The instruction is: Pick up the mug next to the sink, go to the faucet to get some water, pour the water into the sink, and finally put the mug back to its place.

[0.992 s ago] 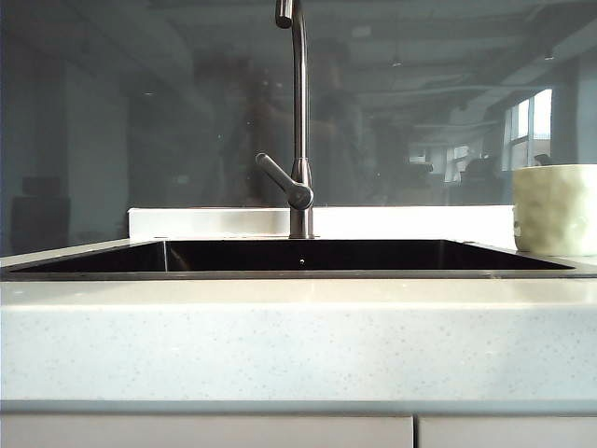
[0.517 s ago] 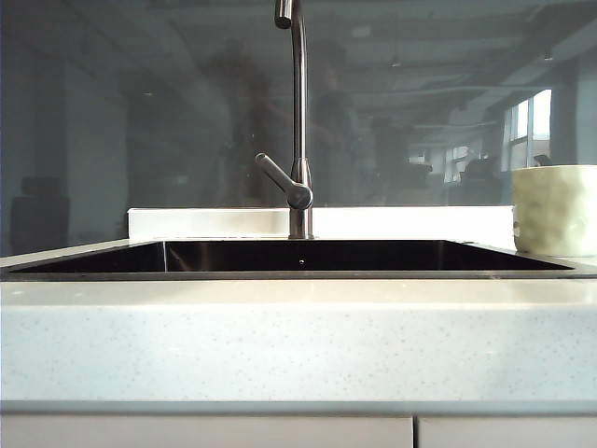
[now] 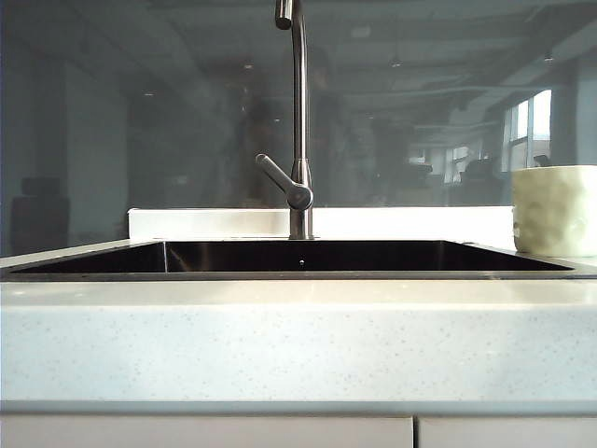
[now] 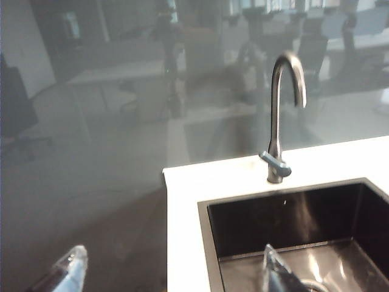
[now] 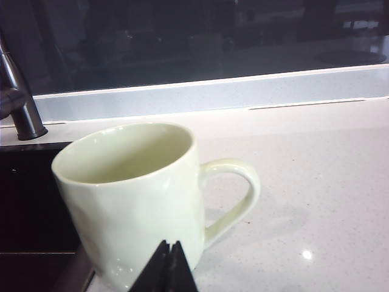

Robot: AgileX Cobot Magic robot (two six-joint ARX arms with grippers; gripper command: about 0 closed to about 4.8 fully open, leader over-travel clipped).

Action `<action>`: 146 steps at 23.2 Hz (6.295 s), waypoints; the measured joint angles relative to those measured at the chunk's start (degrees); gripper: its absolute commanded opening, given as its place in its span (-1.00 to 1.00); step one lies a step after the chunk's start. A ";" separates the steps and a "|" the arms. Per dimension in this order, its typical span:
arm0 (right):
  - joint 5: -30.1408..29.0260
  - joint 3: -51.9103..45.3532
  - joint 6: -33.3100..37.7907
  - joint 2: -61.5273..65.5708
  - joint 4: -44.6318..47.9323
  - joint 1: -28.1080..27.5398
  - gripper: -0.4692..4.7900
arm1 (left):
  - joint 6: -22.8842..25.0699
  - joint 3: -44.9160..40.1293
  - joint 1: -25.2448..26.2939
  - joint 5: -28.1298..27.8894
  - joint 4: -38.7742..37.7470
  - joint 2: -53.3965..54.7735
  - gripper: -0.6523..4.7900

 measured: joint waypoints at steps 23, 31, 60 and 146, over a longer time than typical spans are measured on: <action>0.02 -0.09 0.00 0.00 -0.04 0.00 -0.83 | -5.05 -75.69 -0.02 -2.40 53.96 -20.33 0.61; 0.02 -0.09 0.00 0.00 -0.04 0.00 -0.83 | -4.28 -76.96 -0.02 -3.67 56.35 -20.41 0.61; 0.02 -0.09 0.00 0.00 -0.07 0.00 -0.83 | -5.40 -83.97 -0.02 -3.54 65.40 -20.39 -0.78; 13.92 -6.34 -0.42 -80.24 -74.62 10.19 -0.83 | -6.49 -83.97 -0.02 -4.92 65.18 -20.31 -0.78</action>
